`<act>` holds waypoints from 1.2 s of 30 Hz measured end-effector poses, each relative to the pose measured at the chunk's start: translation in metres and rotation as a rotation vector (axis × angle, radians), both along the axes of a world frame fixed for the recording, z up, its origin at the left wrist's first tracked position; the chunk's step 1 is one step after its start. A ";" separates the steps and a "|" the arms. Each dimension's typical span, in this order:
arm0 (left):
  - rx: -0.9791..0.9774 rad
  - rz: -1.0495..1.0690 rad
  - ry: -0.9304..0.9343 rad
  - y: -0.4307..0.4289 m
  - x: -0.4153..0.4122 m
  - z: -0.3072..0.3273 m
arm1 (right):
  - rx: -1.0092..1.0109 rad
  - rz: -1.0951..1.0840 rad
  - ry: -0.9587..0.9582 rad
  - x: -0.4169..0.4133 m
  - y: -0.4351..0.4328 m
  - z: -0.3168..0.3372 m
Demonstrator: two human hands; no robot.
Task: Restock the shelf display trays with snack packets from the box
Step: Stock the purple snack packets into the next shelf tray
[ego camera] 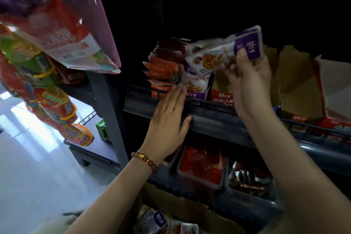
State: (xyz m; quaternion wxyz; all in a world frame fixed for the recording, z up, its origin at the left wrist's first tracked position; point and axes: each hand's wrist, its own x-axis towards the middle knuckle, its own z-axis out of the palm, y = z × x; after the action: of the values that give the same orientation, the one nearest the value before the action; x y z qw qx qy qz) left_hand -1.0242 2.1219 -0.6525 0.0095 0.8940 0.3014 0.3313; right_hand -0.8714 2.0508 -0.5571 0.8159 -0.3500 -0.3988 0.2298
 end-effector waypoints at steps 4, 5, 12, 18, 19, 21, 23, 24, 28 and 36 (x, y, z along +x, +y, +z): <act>0.075 0.051 0.069 0.009 0.000 -0.007 | -0.022 0.039 0.021 0.002 0.011 -0.009; 0.087 0.061 0.070 0.009 0.001 -0.007 | -0.038 0.022 0.021 0.002 0.012 -0.012; 0.101 0.121 0.050 0.006 0.006 -0.004 | -0.136 -0.237 -0.142 0.002 0.013 -0.026; 0.094 0.109 0.032 0.008 0.006 -0.001 | -0.169 -0.380 -0.618 -0.007 0.017 -0.025; 0.099 0.107 0.026 0.008 0.006 -0.001 | -0.183 -0.392 -0.680 -0.008 0.018 -0.025; 0.104 0.102 0.018 0.008 0.006 -0.002 | -0.202 -0.429 -0.749 -0.010 0.020 -0.026; 0.113 0.098 0.010 0.009 0.005 -0.003 | -0.226 -0.482 -0.788 -0.010 0.021 -0.026; 0.116 0.095 0.008 0.009 0.005 -0.003 | -0.248 -0.498 -0.807 -0.009 0.022 -0.027; 0.099 0.086 0.005 0.008 0.003 -0.004 | -0.350 -0.494 -0.857 -0.011 0.030 -0.035; 0.064 0.078 0.003 0.007 0.005 -0.003 | -0.332 -0.729 -1.016 -0.021 0.036 -0.040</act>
State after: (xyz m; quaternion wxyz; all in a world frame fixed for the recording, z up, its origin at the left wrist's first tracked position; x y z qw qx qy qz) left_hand -1.0197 2.1293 -0.6558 -0.0324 0.8820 0.3251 0.3395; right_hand -0.8926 2.0867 -0.5973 0.4860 -0.6497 -0.5502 -0.1976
